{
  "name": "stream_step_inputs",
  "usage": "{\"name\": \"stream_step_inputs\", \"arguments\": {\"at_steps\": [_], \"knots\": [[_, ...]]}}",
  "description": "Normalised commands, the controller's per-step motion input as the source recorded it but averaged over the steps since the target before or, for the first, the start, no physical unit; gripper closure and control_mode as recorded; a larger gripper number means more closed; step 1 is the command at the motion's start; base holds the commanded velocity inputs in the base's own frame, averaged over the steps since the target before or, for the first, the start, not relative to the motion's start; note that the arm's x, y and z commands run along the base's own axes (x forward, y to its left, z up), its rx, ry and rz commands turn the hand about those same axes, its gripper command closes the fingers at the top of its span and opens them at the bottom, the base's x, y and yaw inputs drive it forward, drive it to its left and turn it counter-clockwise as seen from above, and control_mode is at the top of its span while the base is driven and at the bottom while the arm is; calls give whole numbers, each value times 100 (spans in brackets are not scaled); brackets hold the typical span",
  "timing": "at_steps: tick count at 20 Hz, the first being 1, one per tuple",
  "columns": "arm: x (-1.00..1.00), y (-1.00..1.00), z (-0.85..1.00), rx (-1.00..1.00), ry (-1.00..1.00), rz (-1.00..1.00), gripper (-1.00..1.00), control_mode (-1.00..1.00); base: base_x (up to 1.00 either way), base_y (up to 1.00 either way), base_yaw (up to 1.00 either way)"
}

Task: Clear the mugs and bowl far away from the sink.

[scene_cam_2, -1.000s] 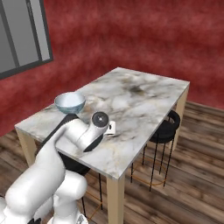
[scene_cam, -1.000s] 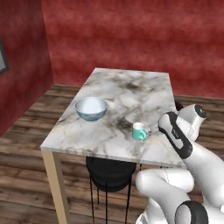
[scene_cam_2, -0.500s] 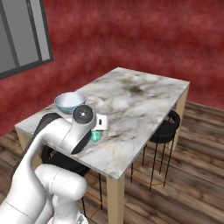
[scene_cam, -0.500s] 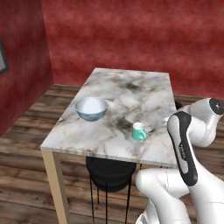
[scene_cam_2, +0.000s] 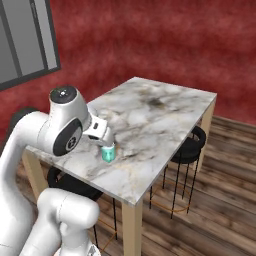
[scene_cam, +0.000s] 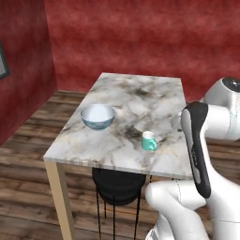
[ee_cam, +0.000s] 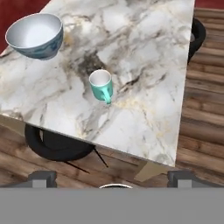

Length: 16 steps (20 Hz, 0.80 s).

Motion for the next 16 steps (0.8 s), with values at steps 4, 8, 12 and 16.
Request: {"name": "stream_step_inputs", "arguments": {"at_steps": [4, 8, 12, 16], "knots": [[-86, 0, 0, 0, 0, -1, -100, -100, 0, 0, 0], [-86, 2, 0, 0, -6, 0, -100, -100, 0, 0, 0], [-79, 8, 4, 0, -4, 0, -100, -100, 0, 0, 0], [-64, 10, 44, 0, 0, 0, -100, -100, 0, 0, 0]]}}
